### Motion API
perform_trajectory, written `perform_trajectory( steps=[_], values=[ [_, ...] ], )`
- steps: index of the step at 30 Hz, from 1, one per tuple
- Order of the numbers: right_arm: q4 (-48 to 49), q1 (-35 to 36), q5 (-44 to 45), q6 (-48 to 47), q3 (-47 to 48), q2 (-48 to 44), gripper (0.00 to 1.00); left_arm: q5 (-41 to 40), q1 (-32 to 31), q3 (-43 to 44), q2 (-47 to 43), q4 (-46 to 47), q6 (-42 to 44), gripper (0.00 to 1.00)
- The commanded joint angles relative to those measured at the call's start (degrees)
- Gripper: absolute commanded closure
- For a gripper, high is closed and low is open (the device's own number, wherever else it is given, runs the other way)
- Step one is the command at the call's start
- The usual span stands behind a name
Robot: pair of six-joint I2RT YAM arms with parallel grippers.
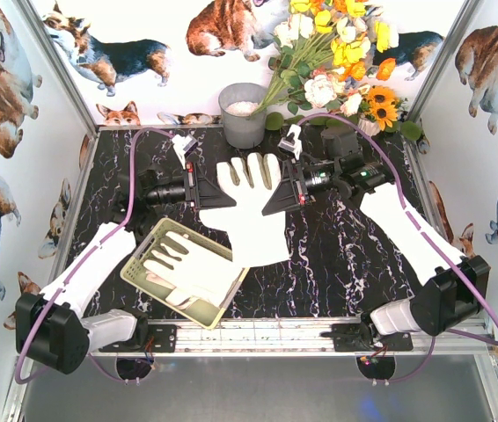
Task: Put the gloves into the storage basket
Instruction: Place the glove in the bin.
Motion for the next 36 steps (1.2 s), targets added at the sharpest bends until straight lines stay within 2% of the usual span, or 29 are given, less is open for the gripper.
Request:
perform_trajectory(
  steps=[1, 5, 7, 11, 15, 23, 29, 36],
  values=[
    [-4.01, 0.29, 2.67, -5.21, 3.54, 0.12, 1.0, 0.99, -0.32, -0.51, -1.8, 1.73, -0.46, 0.86],
    [-7.52, 0.55, 7.7, -7.78, 4.62, 0.42, 1.0, -0.65, -0.37, -0.67, -2.79, -3.06, 2.32, 0.96],
    [-8.41, 1.29, 10.45, -8.26, 5.13, 0.7, 1.0, -3.4, -0.54, 0.71, -3.51, -11.16, 7.71, 1.0],
    [-11.26, 3.84, 18.94, -9.96, 6.76, 2.02, 1.0, -11.46, -0.76, 4.1, -4.3, -30.5, 20.98, 1.0],
    [-14.06, 7.14, 26.58, -10.68, 9.03, 4.86, 1.0, -22.1, -0.72, 3.97, -5.71, -42.26, 26.57, 1.0],
    [-20.0, 15.48, 40.73, -12.35, 18.79, 15.39, 1.0, -35.21, -0.85, -1.48, -12.55, -50.92, 23.87, 1.0],
    [-22.11, 21.15, 44.19, -16.57, 27.67, 24.66, 1.0, -42.81, -0.93, -5.19, -18.73, -61.02, 21.81, 1.0],
    [-28.11, 25.2, 44.73, -22.98, 36.61, 33.77, 1.0, -48.09, -0.87, -6.72, -21.33, -74.02, 19.41, 1.0]
  ],
)
